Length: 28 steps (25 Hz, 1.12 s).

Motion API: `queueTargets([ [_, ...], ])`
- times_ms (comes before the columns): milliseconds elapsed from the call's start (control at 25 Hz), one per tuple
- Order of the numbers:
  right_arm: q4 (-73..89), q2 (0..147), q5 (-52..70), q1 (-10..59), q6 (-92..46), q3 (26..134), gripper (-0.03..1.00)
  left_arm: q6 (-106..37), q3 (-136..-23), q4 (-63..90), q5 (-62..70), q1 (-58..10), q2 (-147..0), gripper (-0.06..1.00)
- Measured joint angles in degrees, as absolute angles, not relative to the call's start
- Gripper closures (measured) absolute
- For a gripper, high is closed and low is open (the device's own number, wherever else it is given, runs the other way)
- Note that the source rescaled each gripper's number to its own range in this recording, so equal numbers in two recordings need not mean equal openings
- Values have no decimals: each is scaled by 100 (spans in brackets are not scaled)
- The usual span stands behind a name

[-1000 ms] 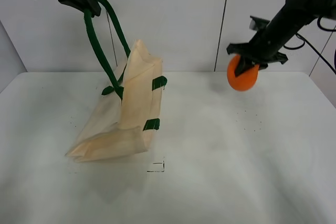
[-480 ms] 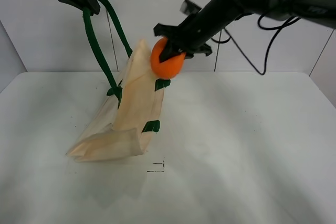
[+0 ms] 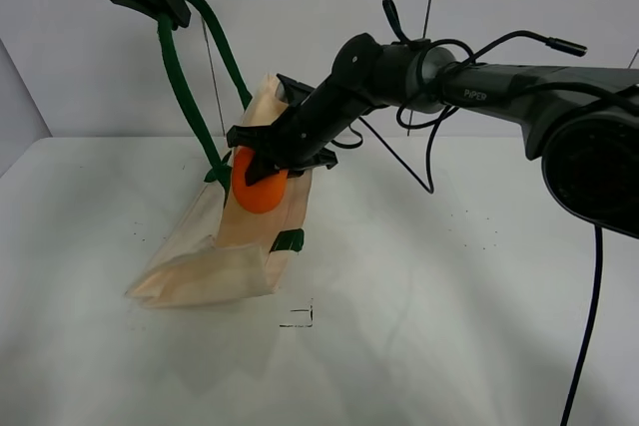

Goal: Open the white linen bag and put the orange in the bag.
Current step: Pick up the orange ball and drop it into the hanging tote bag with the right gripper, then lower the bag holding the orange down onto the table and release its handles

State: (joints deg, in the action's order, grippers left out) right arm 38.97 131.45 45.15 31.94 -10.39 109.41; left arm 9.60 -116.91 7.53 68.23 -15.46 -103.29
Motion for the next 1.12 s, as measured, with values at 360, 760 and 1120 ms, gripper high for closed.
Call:
queueTargets([
  [360, 3569, 13157, 4540, 3200, -1131, 10948, 4, 960, -11691, 758, 6823, -1546, -10329, 94],
  [760, 513, 13144, 6471, 3160, 197, 12184, -3, 960, -11691, 758, 6823, -1550, -10329, 94],
  [1120, 121, 13145, 6622, 2146, 284, 12229, -3, 960, -11691, 758, 6823, -1553, -10329, 94],
])
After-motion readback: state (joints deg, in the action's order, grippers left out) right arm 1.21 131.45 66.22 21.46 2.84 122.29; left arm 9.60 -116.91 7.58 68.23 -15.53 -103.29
